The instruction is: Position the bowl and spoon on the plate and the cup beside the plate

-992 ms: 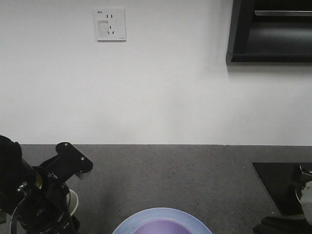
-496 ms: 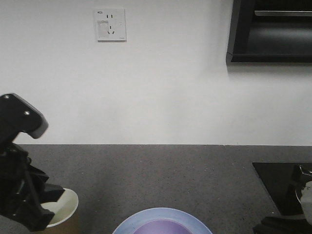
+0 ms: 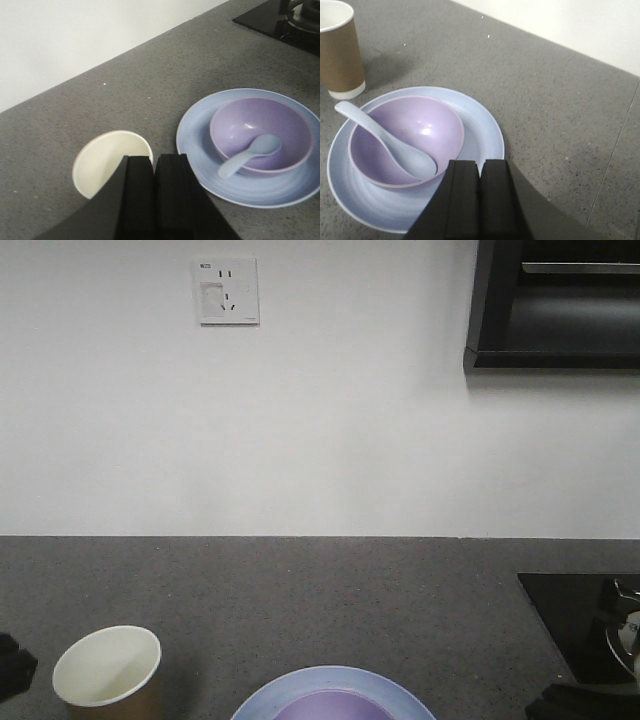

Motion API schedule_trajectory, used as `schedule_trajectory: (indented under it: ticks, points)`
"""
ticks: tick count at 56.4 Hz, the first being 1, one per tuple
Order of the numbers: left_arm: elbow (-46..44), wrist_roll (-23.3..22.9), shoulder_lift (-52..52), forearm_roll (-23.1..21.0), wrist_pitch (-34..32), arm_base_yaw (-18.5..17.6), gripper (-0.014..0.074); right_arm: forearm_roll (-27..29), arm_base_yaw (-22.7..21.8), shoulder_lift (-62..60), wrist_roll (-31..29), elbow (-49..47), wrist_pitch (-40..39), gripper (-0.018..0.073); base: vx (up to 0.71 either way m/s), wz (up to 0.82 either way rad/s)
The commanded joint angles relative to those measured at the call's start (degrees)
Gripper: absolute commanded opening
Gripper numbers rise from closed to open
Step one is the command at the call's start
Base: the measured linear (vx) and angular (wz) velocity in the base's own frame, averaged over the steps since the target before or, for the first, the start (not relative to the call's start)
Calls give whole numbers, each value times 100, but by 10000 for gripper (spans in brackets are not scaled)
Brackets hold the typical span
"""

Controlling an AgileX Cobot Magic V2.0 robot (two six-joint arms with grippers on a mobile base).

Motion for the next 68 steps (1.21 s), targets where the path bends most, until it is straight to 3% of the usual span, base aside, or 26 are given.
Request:
schedule_trajectory:
  ticks: [1,8,15,61,68]
  points:
    - [400,-60,-383,-325,-950,-11,-6,100,-26,-329,-70,104,-917,-8,0,0]
    - [1043,-60,-807,-626,-1605,-11,-6,94,-26,-776,-70,492,-1467,-8,0,0]
    - [1332,-55,-955,-630,-2116,-11,-6,49,-26,-986,-63,623,-1620,-8,0,0]
    - [1462,-55,-984,-625,-2103,-11,-6,59,-26,-1047,-58,655,-1587,-8,0,0]
    - [1915,-40,-1163,-203,-2537,64,-6,59,-26,-1047,-58,655,-1583,-8,0,0]
